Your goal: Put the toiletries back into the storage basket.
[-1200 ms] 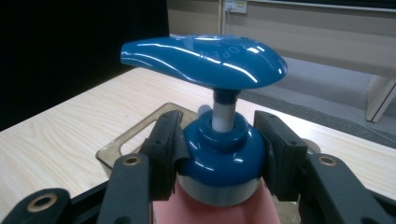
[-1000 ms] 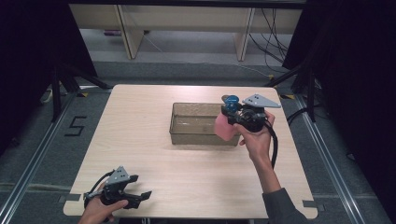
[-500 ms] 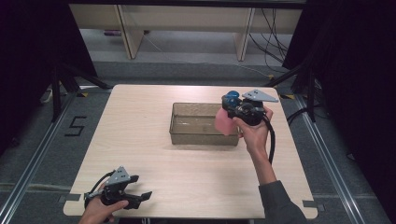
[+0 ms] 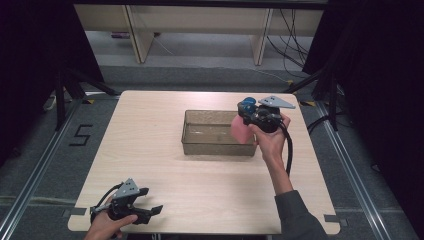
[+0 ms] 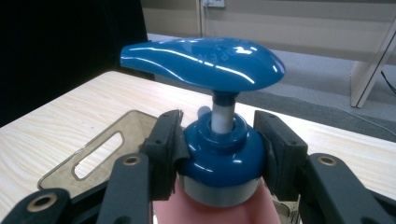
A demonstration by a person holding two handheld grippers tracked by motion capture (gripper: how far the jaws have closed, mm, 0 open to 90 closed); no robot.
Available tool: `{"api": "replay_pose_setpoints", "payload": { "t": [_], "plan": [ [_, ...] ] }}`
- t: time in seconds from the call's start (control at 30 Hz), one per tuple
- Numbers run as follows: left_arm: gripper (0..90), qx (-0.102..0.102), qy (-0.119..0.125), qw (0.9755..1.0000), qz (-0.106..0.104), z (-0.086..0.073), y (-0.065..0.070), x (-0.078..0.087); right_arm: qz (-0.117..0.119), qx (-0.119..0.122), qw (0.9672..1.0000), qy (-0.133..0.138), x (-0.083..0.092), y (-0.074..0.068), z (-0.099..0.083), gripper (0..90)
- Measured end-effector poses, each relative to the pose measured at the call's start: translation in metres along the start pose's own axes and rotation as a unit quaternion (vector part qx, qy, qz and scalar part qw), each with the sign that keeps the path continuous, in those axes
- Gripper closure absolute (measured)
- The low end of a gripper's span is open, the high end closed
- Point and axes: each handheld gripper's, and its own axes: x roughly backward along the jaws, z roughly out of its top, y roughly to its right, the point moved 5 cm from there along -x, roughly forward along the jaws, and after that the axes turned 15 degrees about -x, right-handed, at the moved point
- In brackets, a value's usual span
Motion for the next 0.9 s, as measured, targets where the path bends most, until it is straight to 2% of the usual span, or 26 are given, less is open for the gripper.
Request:
{"api": "replay_pose_setpoints", "payload": {
  "t": [0.13, 0.17, 0.23, 0.27, 0.37, 0.4, 0.43, 0.47, 0.5, 0.6, 0.8, 0.87, 0.9],
  "plan": [
    [15.6, 0.001, 0.004, 1.0, -0.001, 0.001, 0.0, -0.001, 0.0, 0.003, 1.0, -0.003, -0.004, 0.004, -0.003, 53.3],
    [15.6, 0.0, 0.004, 1.0, -0.002, 0.0, 0.001, -0.001, -0.006, 0.008, 1.0, 0.0, -0.004, 0.005, -0.003, 53.3],
    [15.5, 0.0, 0.004, 1.0, -0.002, 0.0, 0.0, -0.001, -0.006, -0.008, 0.9999, -0.008, -0.005, 0.003, -0.006, 53.3],
    [15.6, 0.001, 0.004, 1.0, -0.001, 0.0, 0.0, -0.001, -0.009, 0.006, 0.9999, -0.007, -0.005, 0.005, -0.006, 53.3],
    [15.6, -0.001, 0.004, 1.0, -0.002, 0.0, 0.0, 0.0, -0.008, 0.006, 0.9999, -0.006, -0.008, 0.008, -0.007, 53.3],
    [15.6, -0.001, 0.004, 1.0, -0.002, 0.0, 0.0, 0.0, -0.008, -0.006, 0.9999, -0.007, -0.008, 0.007, -0.008, 53.3],
    [15.6, 0.001, 0.004, 1.0, -0.002, 0.001, 0.0, 0.0, -0.006, 0.008, 0.9999, -0.006, -0.009, 0.01, -0.008, 53.3],
    [15.6, 0.001, 0.004, 1.0, -0.002, 0.001, 0.001, -0.001, -0.004, -0.001, 1.0, -0.009, -0.01, 0.01, -0.009, 53.3],
    [15.5, 0.001, 0.005, 1.0, -0.002, 0.001, 0.001, -0.001, -0.012, -0.006, 0.9999, -0.01, -0.009, 0.011, -0.01, 53.3],
    [15.6, 0.001, 0.005, 1.0, -0.002, 0.001, 0.001, -0.001, -0.008, -0.001, 0.9999, -0.008, -0.011, 0.013, -0.011, 53.3],
    [15.6, 0.001, 0.004, 1.0, -0.002, 0.001, 0.0, 0.0, -0.014, -0.012, 0.9997, -0.015, -0.01, 0.015, -0.013, 53.3],
    [15.6, -0.006, -0.004, 1.0, -0.001, 0.0, 0.0, 0.001, -0.014, -0.002, 0.9998, -0.011, -0.012, 0.017, -0.013, 53.3],
    [15.6, -0.005, -0.002, 1.0, -0.002, 0.0, 0.0, 0.001, -0.015, -0.01, 0.9998, -0.012, -0.011, 0.016, -0.014, 53.3]
  ]
}}
